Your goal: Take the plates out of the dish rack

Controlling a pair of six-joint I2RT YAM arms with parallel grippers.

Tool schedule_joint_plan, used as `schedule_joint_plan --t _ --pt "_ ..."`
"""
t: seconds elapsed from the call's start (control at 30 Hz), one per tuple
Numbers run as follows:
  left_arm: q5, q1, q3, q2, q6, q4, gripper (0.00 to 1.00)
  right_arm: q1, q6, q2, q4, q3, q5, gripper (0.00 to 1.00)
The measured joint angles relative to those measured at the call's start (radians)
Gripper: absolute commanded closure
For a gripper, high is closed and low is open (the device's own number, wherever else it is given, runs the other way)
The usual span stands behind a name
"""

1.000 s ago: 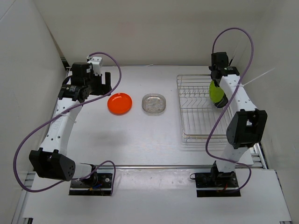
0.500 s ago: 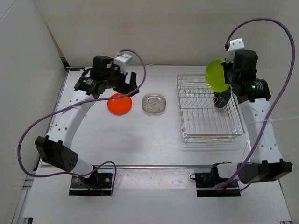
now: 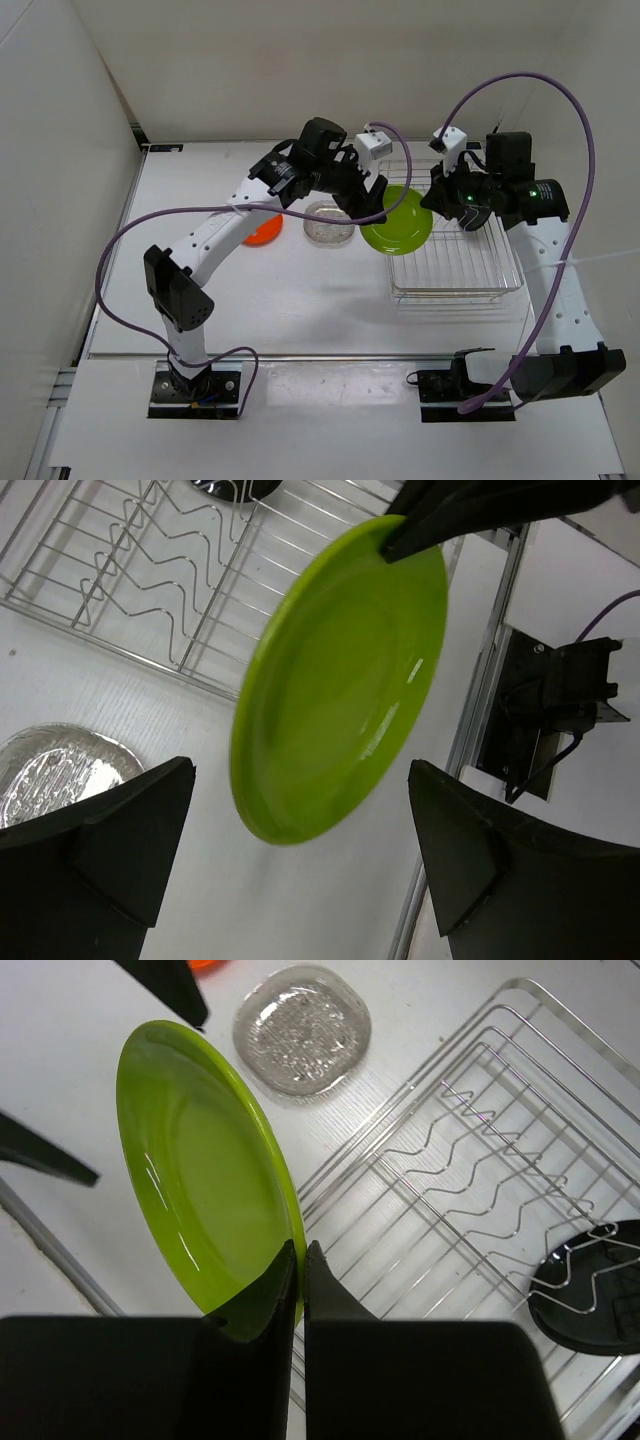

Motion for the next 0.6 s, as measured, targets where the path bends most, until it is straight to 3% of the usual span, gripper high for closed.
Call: schedule_joint_plan --t 0.1,0.13,0.3,0.33,0.43,0.47,0.6 --pt "-0.008 0.005 0.000 0.023 0.000 -0.002 0.08 0.000 -0.005 -0.003 0.006 -0.008 -0.033 1.00" --pt "-0.011 0.006 0.000 0.028 0.000 -0.002 0.18 0.000 -0.006 -0.006 0.010 -0.016 -0.038 1.00" --pt "-0.031 0.010 0.002 0.036 0.000 -0.002 0.32 0.000 -0.013 -0.011 0.019 -0.037 -0.045 1.00" --pt "-0.035 0.009 0.004 0.036 0.000 -0.002 0.49 0.000 -0.014 -0.013 0.022 -0.039 -0.045 1.00" --pt "-0.048 0.009 0.008 0.036 0.000 0.000 0.69 0.000 -0.014 -0.013 0.026 -0.046 -0.045 1.00" --pt "-0.055 0.009 0.008 0.036 0.000 0.000 0.81 0.000 -0.014 -0.013 0.026 -0.048 -0.045 1.00" --pt "-0.064 0.008 0.008 0.035 0.005 -0.003 0.89 0.000 -0.008 -0.013 0.043 -0.049 -0.043 1.00"
